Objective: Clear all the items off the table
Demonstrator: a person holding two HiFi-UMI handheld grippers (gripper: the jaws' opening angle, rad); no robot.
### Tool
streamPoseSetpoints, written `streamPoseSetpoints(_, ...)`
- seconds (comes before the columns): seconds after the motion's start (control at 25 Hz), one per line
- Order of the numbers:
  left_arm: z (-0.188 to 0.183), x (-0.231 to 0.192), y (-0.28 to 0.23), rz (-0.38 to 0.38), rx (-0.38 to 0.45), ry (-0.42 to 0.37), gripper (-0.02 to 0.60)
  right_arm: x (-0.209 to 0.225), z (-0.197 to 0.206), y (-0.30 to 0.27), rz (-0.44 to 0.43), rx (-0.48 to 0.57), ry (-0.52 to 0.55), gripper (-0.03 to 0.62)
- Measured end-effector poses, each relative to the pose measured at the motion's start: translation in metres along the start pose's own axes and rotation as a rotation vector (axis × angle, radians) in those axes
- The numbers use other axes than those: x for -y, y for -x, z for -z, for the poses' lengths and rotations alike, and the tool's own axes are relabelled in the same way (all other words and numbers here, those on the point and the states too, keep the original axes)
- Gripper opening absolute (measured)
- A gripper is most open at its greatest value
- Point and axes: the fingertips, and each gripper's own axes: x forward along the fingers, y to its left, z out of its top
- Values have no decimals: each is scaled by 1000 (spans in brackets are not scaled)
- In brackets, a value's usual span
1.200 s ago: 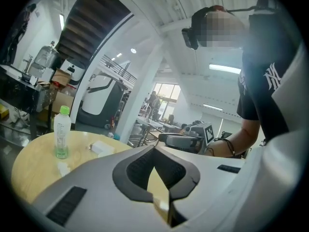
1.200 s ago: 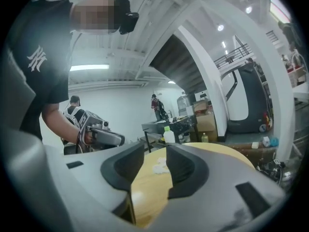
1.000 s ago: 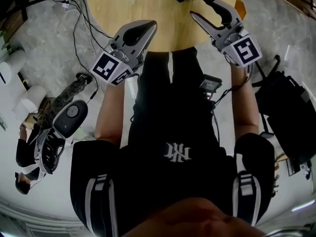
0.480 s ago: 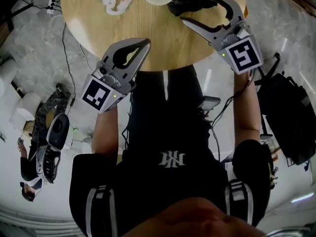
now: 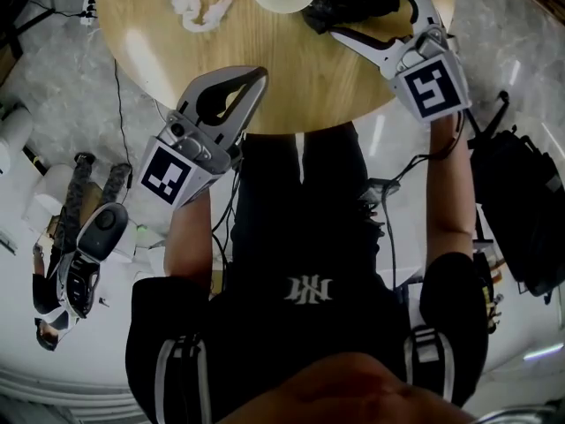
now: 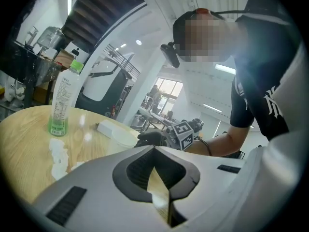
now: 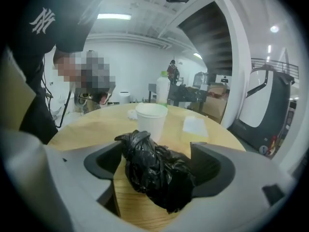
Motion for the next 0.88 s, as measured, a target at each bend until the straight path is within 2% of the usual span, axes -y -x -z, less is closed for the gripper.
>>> streamPoseSetpoints(0.24, -1, 2, 0, 11, -7, -1, 12, 0, 9, -6, -16, -37, -15, 442)
streamPoseSetpoints(0.4, 1, 4, 1, 20, -7, -2, 12, 0, 14, -6, -14, -60, 6, 391)
streamPoseSetpoints(0.72, 3, 11, 7, 39, -2, -8, 12, -4, 14, -1, 7, -54, -19, 299)
streamPoseSetpoints(0.88, 3, 17, 13, 62, -1, -19, 12, -7, 6, 6, 34, -34, -42, 275)
